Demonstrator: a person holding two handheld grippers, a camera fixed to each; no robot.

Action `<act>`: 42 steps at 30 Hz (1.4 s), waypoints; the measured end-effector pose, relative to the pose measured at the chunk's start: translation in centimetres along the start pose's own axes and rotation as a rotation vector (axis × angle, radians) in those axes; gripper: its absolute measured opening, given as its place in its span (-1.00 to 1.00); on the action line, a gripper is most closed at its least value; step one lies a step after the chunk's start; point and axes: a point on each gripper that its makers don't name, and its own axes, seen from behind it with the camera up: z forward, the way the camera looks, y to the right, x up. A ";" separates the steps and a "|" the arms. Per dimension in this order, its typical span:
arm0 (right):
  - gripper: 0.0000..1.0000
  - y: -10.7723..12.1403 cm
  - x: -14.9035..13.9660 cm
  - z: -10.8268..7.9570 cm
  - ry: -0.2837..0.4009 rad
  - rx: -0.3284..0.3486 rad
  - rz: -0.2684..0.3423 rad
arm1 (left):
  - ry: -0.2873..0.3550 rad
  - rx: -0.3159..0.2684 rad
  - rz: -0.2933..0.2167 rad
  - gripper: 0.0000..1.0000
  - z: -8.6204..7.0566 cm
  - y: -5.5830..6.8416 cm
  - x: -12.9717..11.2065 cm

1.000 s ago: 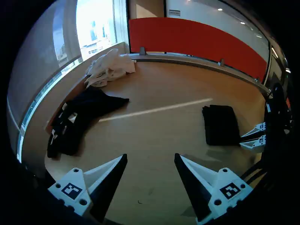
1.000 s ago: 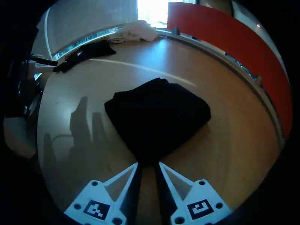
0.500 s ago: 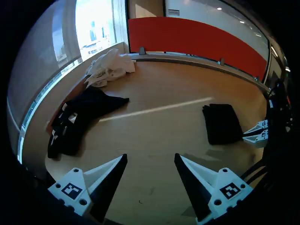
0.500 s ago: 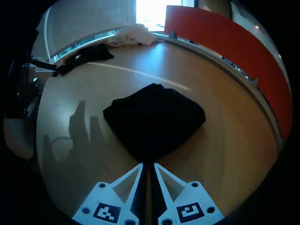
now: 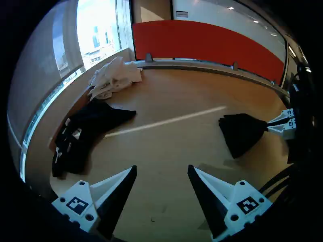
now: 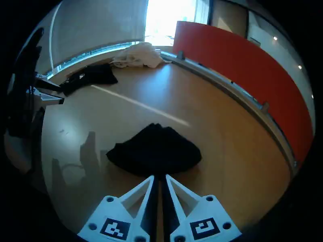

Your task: Fold towel

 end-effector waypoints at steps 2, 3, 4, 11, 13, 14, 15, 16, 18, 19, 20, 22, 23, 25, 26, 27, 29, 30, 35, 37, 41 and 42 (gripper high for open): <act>-0.91 0.5 1.0 -0.6 0.014 -0.009 -0.009 | 0.003 -0.003 0.003 0.87 0.0 0.1 0.3; -0.91 0.7 1.4 -0.8 0.020 -0.013 -0.014 | 0.005 -0.005 0.005 0.87 0.0 0.1 0.4; -0.91 0.9 1.9 -1.1 0.026 -0.017 -0.018 | 0.008 -0.007 0.006 0.87 0.0 0.2 0.5; -0.91 2.2 5.1 -3.3 0.072 -0.040 -0.040 | 0.020 -0.020 0.015 0.87 -0.2 0.5 1.4; -0.91 2.6 5.9 -3.9 0.084 -0.048 -0.046 | 0.023 -0.023 0.018 0.86 -0.3 0.5 1.5; -0.91 2.8 6.2 -4.2 0.089 -0.053 -0.050 | 0.025 -0.024 0.019 0.86 -0.3 0.6 1.6; -0.91 3.0 6.6 -4.5 0.094 -0.057 -0.053 | 0.026 -0.025 0.020 0.87 -0.3 0.6 1.7; -0.91 3.2 6.9 -4.9 0.098 -0.062 -0.055 | 0.028 -0.026 0.020 0.87 -0.4 0.7 1.8; -0.91 3.6 7.4 -5.4 0.106 -0.071 -0.059 | 0.030 -0.028 0.020 0.87 -0.4 0.7 2.0; -0.91 3.9 7.6 -5.7 0.108 -0.077 -0.061 | 0.031 -0.030 0.020 0.87 -0.4 0.8 2.0; -0.91 4.1 7.7 -6.0 0.109 -0.082 -0.063 | 0.033 -0.031 0.020 0.87 -0.4 0.8 2.1; -0.91 4.6 7.9 -6.6 0.111 -0.092 -0.065 | 0.035 -0.033 0.022 0.87 -0.5 0.9 2.3; -0.91 4.9 7.9 -6.9 0.112 -0.096 -0.066 | 0.036 -0.034 0.023 0.87 -0.5 0.9 2.3; -0.91 5.4 8.1 -7.4 0.115 -0.106 -0.066 | 0.038 -0.036 0.025 0.87 -0.5 1.0 2.5; -0.91 5.7 8.1 -7.7 0.116 -0.111 -0.066 | 0.038 -0.037 0.026 0.87 -0.5 1.1 2.5; -0.91 5.9 8.2 -7.9 0.118 -0.116 -0.066 | 0.039 -0.038 0.027 0.87 -0.5 1.1 2.6; -0.91 6.5 8.3 -8.5 0.123 -0.123 -0.061 | 0.039 -0.042 0.029 0.87 -0.4 1.3 2.7; -0.91 6.7 8.3 -8.7 0.125 -0.127 -0.059 | 0.040 -0.043 0.029 0.87 -0.4 1.4 2.7; -0.91 8.5 8.1 -10.0 0.127 -0.149 -0.050 | 0.042 -0.054 0.034 0.87 -0.2 2.0 3.1; -0.91 9.3 7.9 -10.5 0.126 -0.158 -0.045 | 0.042 -0.059 0.038 0.86 -0.1 2.3 3.2; -0.91 10.7 7.4 -11.4 0.126 -0.169 -0.027 | 0.041 -0.063 0.048 0.87 0.2 2.8 3.4; -0.91 11.1 7.3 -11.6 0.126 -0.170 -0.022 | 0.041 -0.064 0.051 0.87 0.2 2.9 3.4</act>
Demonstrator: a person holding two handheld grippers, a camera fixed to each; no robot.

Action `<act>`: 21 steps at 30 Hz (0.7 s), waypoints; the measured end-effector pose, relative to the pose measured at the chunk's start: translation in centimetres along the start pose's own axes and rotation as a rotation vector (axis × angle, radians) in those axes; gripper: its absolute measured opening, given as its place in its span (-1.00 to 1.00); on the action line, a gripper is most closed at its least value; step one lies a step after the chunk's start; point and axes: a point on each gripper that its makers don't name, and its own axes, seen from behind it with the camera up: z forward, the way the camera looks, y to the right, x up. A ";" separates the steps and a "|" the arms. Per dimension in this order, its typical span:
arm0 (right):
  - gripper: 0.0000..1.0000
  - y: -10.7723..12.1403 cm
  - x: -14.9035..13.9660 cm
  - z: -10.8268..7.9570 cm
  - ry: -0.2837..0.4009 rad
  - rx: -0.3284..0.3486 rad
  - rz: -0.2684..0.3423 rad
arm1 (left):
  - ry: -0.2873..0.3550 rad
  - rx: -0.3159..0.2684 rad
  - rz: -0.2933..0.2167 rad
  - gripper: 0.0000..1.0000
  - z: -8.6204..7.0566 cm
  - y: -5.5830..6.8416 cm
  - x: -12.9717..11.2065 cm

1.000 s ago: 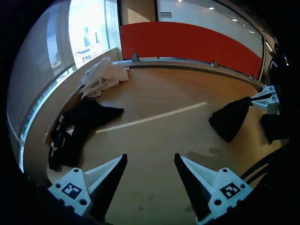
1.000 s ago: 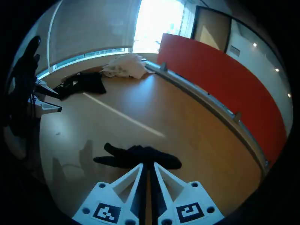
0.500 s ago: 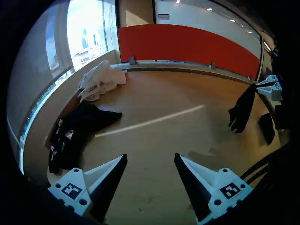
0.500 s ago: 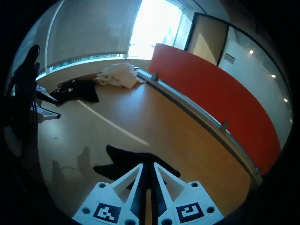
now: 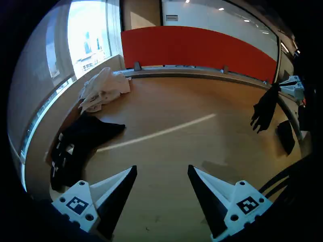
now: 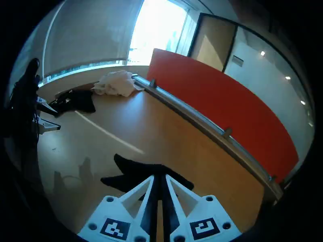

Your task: Fold towel

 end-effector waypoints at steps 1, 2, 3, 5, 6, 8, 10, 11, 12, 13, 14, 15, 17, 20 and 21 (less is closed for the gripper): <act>-0.91 0.5 -0.2 -0.2 -0.001 -0.003 0.004 | 0.000 -0.001 0.002 0.87 0.1 0.1 0.0; -0.91 0.9 -0.4 -0.3 -0.003 -0.006 0.008 | -0.001 -0.002 0.003 0.87 0.1 0.2 0.1; -0.91 1.3 -0.5 -0.5 -0.004 -0.009 0.012 | -0.001 -0.002 0.005 0.87 0.2 0.3 0.1; -0.91 2.1 -1.1 -0.8 -0.011 -0.015 0.016 | -0.002 -0.003 0.006 0.87 0.3 0.4 0.1; -0.91 2.5 -1.3 -1.0 -0.014 -0.017 0.019 | -0.003 -0.003 0.006 0.87 0.3 0.4 0.1; -0.91 3.3 -1.8 -1.3 -0.019 -0.022 0.024 | -0.005 -0.003 0.006 0.87 0.5 0.5 0.2; -0.91 4.1 -2.3 -1.7 -0.024 -0.027 0.031 | -0.006 -0.002 0.006 0.86 0.5 0.5 0.2; -0.91 4.5 -2.6 -1.9 -0.026 -0.030 0.034 | -0.007 -0.002 0.006 0.86 0.6 0.5 0.2; -0.91 4.9 -2.8 -2.0 -0.028 -0.032 0.037 | -0.007 -0.002 0.006 0.86 0.6 0.5 0.2; -0.91 5.3 -3.1 -2.2 -0.031 -0.036 0.040 | -0.008 -0.001 0.006 0.86 0.7 0.6 0.3; -0.91 5.7 -3.4 -2.4 -0.033 -0.039 0.042 | -0.009 0.000 0.006 0.86 0.7 0.6 0.3; -0.91 6.1 -3.7 -2.5 -0.036 -0.043 0.045 | -0.009 0.001 0.007 0.87 0.7 0.6 0.4; -0.91 7.1 -4.4 -2.9 -0.044 -0.051 0.050 | -0.010 0.002 0.009 0.87 0.8 0.7 0.5; -0.91 8.5 -5.6 -3.5 -0.059 -0.064 0.057 | -0.011 0.003 0.012 0.87 1.0 0.8 0.7; -0.91 8.9 -5.9 -3.7 -0.063 -0.068 0.059 | -0.012 0.004 0.014 0.87 1.0 0.9 0.7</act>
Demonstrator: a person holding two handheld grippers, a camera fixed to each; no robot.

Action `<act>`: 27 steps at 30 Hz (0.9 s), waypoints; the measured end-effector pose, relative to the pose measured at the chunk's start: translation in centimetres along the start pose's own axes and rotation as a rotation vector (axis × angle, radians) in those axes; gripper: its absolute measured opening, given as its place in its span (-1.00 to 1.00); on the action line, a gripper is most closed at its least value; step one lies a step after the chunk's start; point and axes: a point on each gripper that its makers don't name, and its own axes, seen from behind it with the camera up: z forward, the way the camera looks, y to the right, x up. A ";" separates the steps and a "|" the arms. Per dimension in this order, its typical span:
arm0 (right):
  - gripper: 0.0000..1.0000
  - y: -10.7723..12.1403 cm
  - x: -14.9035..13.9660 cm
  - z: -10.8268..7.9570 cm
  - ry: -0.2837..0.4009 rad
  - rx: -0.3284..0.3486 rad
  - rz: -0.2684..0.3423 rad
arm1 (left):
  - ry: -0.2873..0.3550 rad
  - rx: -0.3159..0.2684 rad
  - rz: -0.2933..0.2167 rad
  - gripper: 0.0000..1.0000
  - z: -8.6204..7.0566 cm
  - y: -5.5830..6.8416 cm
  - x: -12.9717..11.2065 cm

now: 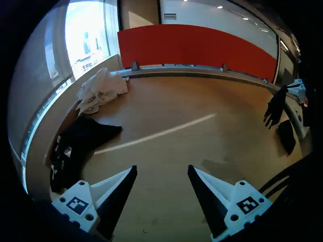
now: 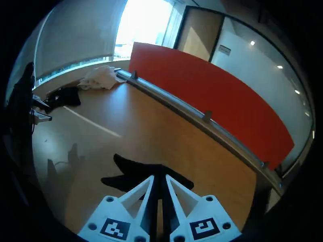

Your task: Fold towel

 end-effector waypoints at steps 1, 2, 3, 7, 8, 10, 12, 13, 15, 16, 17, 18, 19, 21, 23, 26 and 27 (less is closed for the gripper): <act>-0.91 0.6 -0.4 -0.2 -0.005 -0.005 0.003 | -0.001 0.001 0.001 0.86 0.0 0.0 0.1; -0.91 1.1 -0.7 -0.3 -0.009 -0.010 0.006 | -0.001 0.003 0.003 0.86 0.1 0.1 0.1; -0.91 1.6 -1.1 -0.4 -0.013 -0.014 0.009 | -0.002 0.004 0.004 0.86 0.1 0.1 0.2; -0.91 3.8 -2.6 -1.1 -0.026 -0.035 0.026 | -0.006 0.007 0.006 0.87 0.3 0.3 0.3; -0.91 4.3 -2.9 -1.3 -0.030 -0.040 0.030 | -0.006 0.007 0.007 0.87 0.3 0.4 0.3; -0.91 5.3 -3.7 -1.6 -0.038 -0.050 0.035 | -0.008 0.008 0.008 0.87 0.3 0.5 0.4; -0.91 6.3 -4.4 -1.9 -0.047 -0.061 0.039 | -0.009 0.009 0.010 0.87 0.4 0.7 0.5; -0.91 6.8 -4.8 -2.1 -0.051 -0.065 0.041 | -0.009 0.009 0.011 0.87 0.4 0.7 0.5; -0.91 7.6 -5.5 -2.4 -0.059 -0.073 0.044 | -0.009 0.010 0.014 0.87 0.4 0.9 0.6; -0.91 8.0 -5.8 -2.5 -0.064 -0.077 0.046 | -0.009 0.011 0.016 0.87 0.4 1.0 0.6; -0.91 8.4 -6.2 -2.7 -0.068 -0.081 0.047 | -0.010 0.011 0.018 0.87 0.4 1.1 0.7; -0.91 8.8 -6.5 -2.8 -0.073 -0.085 0.048 | -0.010 0.012 0.020 0.87 0.4 1.1 0.7; -0.91 9.2 -6.9 -3.0 -0.077 -0.090 0.050 | -0.010 0.012 0.023 0.87 0.4 1.2 0.8; -0.91 10.0 -7.6 -3.3 -0.085 -0.100 0.055 | -0.010 0.013 0.027 0.87 0.4 1.4 0.9; -0.91 10.6 -8.3 -3.5 -0.092 -0.109 0.062 | -0.011 0.012 0.031 0.87 0.4 1.7 1.0; -0.91 11.3 -9.1 -3.9 -0.097 -0.117 0.073 | -0.012 0.010 0.035 0.87 0.4 2.1 1.0; -0.91 11.4 -9.3 -4.0 -0.098 -0.118 0.076 | -0.012 0.009 0.036 0.87 0.4 2.2 1.0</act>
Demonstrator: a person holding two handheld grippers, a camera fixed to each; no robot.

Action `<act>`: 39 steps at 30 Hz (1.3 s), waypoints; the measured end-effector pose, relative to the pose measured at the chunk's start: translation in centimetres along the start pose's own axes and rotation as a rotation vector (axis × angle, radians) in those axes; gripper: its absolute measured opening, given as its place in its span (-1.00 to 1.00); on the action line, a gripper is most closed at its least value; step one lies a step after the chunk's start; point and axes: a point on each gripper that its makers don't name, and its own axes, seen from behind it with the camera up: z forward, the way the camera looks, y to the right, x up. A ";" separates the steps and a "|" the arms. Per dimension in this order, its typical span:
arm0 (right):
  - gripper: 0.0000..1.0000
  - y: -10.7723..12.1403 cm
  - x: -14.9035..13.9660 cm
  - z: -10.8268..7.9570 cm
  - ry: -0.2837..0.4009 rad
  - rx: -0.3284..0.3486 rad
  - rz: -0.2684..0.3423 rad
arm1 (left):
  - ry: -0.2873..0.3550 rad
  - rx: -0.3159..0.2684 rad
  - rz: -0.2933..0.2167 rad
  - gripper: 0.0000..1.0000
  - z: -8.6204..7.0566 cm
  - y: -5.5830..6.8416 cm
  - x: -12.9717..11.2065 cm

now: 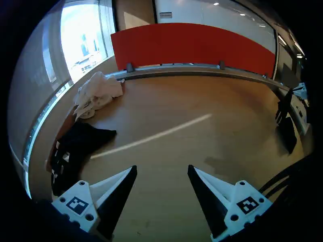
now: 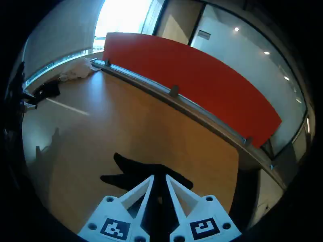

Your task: Fold towel

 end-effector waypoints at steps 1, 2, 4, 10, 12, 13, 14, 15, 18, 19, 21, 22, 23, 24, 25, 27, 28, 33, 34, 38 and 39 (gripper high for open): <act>-0.91 0.1 -0.2 -0.1 -0.001 0.000 0.002 | -0.001 -0.001 0.001 0.87 0.0 0.1 0.0; -0.91 0.2 -0.4 -0.1 -0.003 -0.001 0.005 | -0.002 -0.002 0.002 0.87 0.0 0.3 0.0; -0.91 0.4 -0.7 -0.3 -0.005 -0.002 0.008 | -0.003 -0.005 0.005 0.87 0.0 0.5 0.0; -0.91 0.8 -1.9 -1.3 -0.015 -0.009 0.014 | -0.002 -0.010 0.013 0.87 0.0 1.0 0.2; -0.91 0.9 -2.5 -1.7 -0.022 -0.013 0.016 | -0.001 -0.012 0.014 0.87 0.0 1.1 0.3; -0.91 1.1 -2.9 -1.9 -0.026 -0.017 0.019 | -0.001 -0.014 0.014 0.87 0.0 1.2 0.3; -0.91 1.2 -3.2 -2.1 -0.030 -0.020 0.021 | -0.001 -0.014 0.015 0.87 0.0 1.2 0.3; -0.91 1.3 -3.6 -2.3 -0.034 -0.023 0.024 | -0.001 -0.015 0.015 0.87 0.0 1.2 0.4; -0.91 1.6 -4.9 -2.9 -0.049 -0.034 0.038 | 0.000 -0.019 0.019 0.87 -0.1 1.3 0.4; -0.91 1.7 -5.4 -3.2 -0.055 -0.038 0.044 | -0.001 -0.019 0.021 0.87 -0.1 1.4 0.4; -0.91 1.8 -6.4 -3.6 -0.065 -0.045 0.056 | -0.001 -0.021 0.025 0.87 -0.2 1.4 0.4; -0.91 1.8 -6.9 -3.8 -0.069 -0.047 0.062 | -0.001 -0.022 0.026 0.87 -0.2 1.4 0.4; -0.91 1.7 -7.3 -4.0 -0.073 -0.049 0.068 | -0.001 -0.022 0.028 0.87 -0.2 1.4 0.4; -0.91 1.6 -7.8 -4.2 -0.078 -0.051 0.073 | -0.001 -0.023 0.029 0.87 -0.2 1.5 0.4; -0.91 1.5 -8.3 -4.5 -0.083 -0.054 0.078 | -0.002 -0.024 0.030 0.87 -0.2 1.5 0.4; -0.91 1.4 -9.2 -4.9 -0.091 -0.059 0.085 | -0.002 -0.026 0.032 0.87 -0.2 1.5 0.3; -0.91 1.2 -9.7 -5.1 -0.096 -0.061 0.089 | -0.002 -0.027 0.033 0.87 -0.2 1.5 0.3; -0.91 0.4 -11.5 -5.9 -0.111 -0.067 0.105 | -0.002 -0.035 0.038 0.86 -0.2 1.8 0.3; -0.91 0.2 -11.8 -6.0 -0.113 -0.069 0.108 | -0.002 -0.037 0.041 0.86 -0.2 1.9 0.3; -0.91 -0.2 -12.7 -6.4 -0.121 -0.078 0.117 | 0.000 -0.042 0.049 0.87 -0.2 2.1 0.4; -0.91 -0.2 -12.9 -6.5 -0.123 -0.081 0.119 | 0.001 -0.043 0.052 0.87 -0.2 2.2 0.4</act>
